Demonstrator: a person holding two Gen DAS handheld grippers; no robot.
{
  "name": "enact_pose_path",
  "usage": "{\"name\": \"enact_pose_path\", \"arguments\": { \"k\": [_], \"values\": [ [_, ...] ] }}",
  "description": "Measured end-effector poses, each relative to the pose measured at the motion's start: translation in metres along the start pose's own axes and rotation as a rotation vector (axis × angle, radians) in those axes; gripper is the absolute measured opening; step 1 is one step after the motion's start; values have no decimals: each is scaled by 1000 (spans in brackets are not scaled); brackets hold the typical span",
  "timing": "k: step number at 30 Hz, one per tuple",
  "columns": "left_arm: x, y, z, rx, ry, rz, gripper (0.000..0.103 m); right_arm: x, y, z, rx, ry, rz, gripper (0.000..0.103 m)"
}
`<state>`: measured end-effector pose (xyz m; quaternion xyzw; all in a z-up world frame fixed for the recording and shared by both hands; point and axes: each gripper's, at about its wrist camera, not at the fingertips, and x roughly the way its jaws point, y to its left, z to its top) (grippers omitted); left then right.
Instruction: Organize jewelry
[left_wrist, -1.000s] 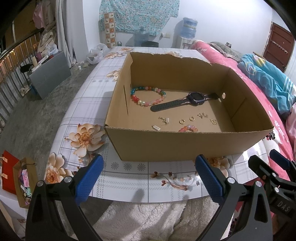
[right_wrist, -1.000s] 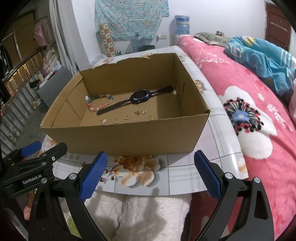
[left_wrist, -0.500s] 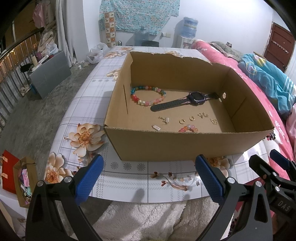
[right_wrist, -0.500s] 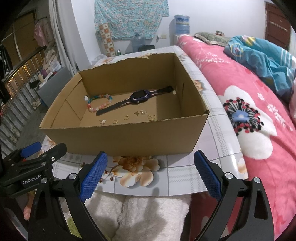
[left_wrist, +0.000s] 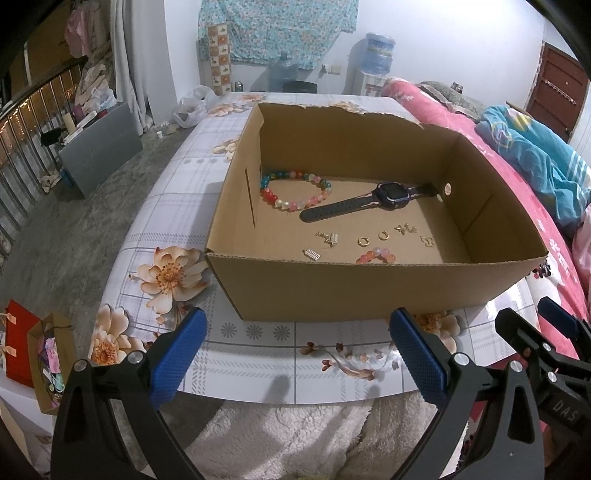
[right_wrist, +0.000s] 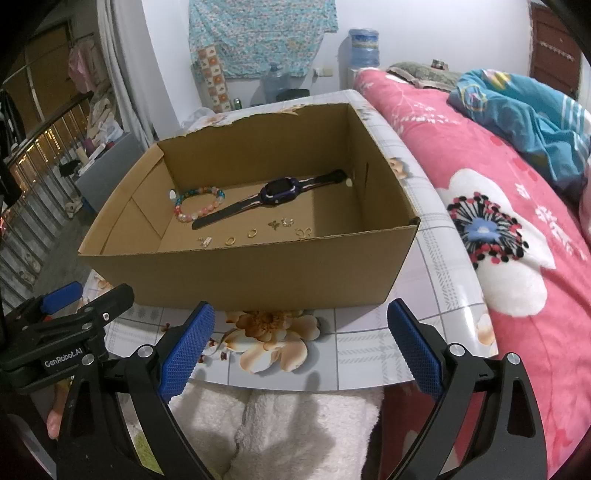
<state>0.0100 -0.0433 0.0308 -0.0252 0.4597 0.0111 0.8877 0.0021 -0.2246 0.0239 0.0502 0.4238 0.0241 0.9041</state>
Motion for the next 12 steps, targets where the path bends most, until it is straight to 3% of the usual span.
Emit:
{"name": "enact_pose_path", "arguments": {
  "k": [12],
  "values": [
    [-1, 0, -1, -1, 3, -5, 97, -1, -1, 1, 0, 0, 0, 90]
  ]
}}
